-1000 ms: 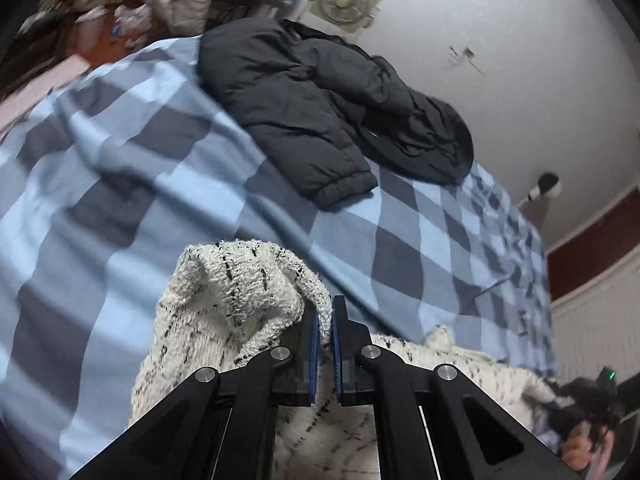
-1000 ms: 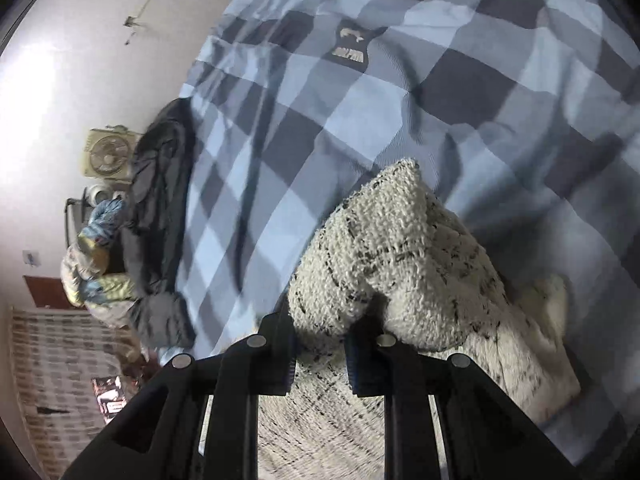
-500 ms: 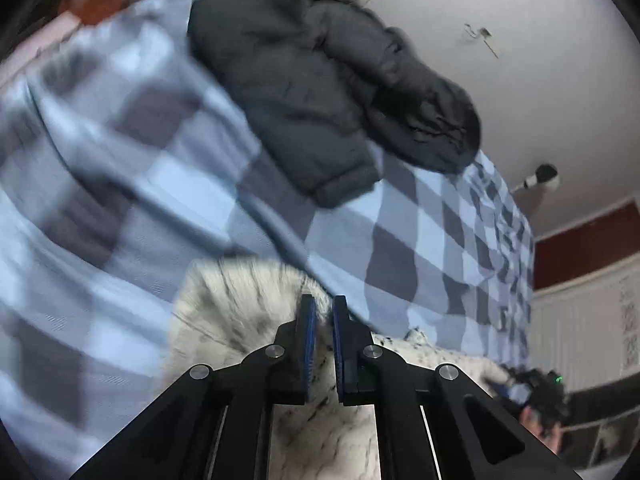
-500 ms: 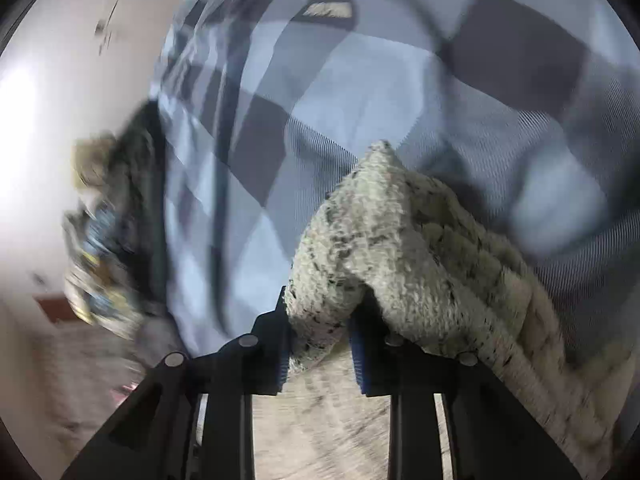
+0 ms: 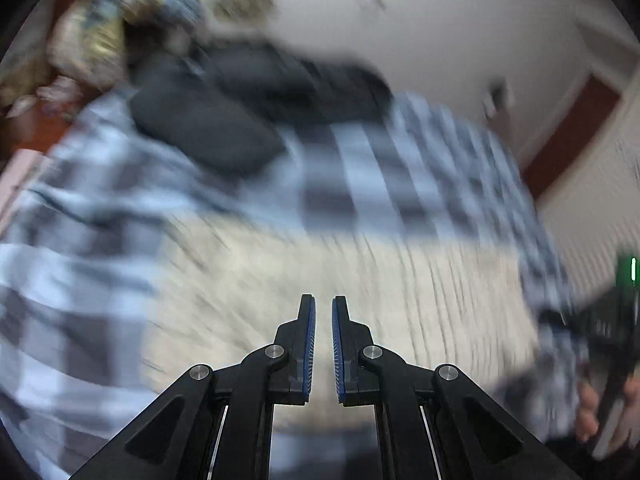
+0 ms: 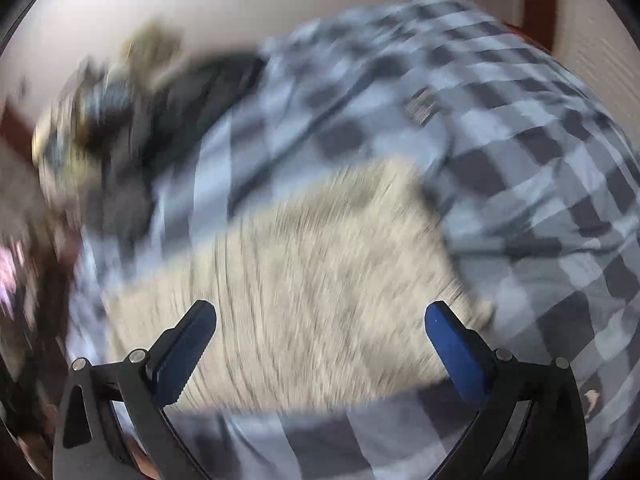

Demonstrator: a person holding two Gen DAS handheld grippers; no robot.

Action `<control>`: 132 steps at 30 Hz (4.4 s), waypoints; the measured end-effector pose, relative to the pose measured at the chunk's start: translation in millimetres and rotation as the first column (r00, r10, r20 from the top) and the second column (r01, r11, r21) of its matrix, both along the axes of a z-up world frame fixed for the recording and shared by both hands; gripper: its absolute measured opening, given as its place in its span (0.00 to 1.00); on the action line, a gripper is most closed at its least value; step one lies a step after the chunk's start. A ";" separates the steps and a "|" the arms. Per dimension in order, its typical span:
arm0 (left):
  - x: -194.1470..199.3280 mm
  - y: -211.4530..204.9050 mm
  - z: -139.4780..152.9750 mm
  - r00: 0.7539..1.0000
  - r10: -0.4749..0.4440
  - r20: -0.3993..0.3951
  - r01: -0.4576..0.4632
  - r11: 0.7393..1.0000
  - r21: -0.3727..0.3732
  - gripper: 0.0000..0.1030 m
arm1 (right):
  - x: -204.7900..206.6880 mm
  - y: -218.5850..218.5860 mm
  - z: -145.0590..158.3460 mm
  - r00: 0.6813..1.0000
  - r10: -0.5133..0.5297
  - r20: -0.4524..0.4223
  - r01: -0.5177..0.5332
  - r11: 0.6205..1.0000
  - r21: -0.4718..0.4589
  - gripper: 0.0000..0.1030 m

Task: Fold small clothes

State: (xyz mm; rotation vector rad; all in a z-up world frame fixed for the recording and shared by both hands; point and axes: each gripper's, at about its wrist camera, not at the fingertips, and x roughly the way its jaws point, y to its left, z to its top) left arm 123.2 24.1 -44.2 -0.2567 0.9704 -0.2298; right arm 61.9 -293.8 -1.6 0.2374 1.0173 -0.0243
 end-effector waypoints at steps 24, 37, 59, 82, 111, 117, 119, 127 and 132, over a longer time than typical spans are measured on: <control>4.9 155.1 -54.6 0.824 0.522 -0.219 -0.495 0.852 0.169 0.06 | 25.9 -149.1 -63.8 0.817 -0.415 -0.400 0.330 0.906 -0.266 0.97; 18.0 -10.3 -20.5 0.999 0.028 -0.037 -0.018 0.972 0.234 0.06 | 56.9 -47.8 -23.6 0.997 -0.082 -0.017 0.078 0.987 -0.143 0.98; 23.1 10.4 -81.2 0.987 -0.149 -0.057 0.151 0.988 0.041 0.06 | 46.4 -119.3 -6.1 0.933 -0.352 -0.077 0.316 0.902 -0.294 0.98; -54.2 -64.1 -26.6 0.881 -0.471 0.033 0.454 0.864 0.215 1.00 | 0.6 -30.5 -3.3 0.990 -0.025 0.139 0.034 0.997 -0.063 0.99; -18.5 -87.6 -71.6 0.968 -0.216 -0.127 0.246 0.913 0.326 1.00 | 40.8 4.0 -45.0 0.997 0.036 -0.066 -0.044 0.992 -0.120 0.99; -9.8 -36.2 -30.4 0.997 0.045 0.066 -0.058 0.976 0.209 1.00 | 49.0 43.9 -58.3 0.975 0.199 -0.097 -0.214 0.960 -0.181 0.99; 0.9 -24.9 -40.4 0.998 0.058 0.022 -0.060 0.987 0.148 1.00 | 54.0 61.9 -70.9 0.953 0.262 -0.151 -0.291 0.931 -0.222 0.99; 27.9 14.9 -80.2 0.989 0.141 -0.054 -0.110 0.917 0.382 1.00 | 71.2 4.1 -97.6 0.950 0.068 -0.304 -0.104 0.989 -0.101 0.99; 24.0 57.5 -63.9 0.944 0.330 0.004 -0.295 0.841 0.454 1.00 | 54.2 -84.5 -94.7 0.898 -0.279 -0.340 0.269 0.960 -0.078 0.99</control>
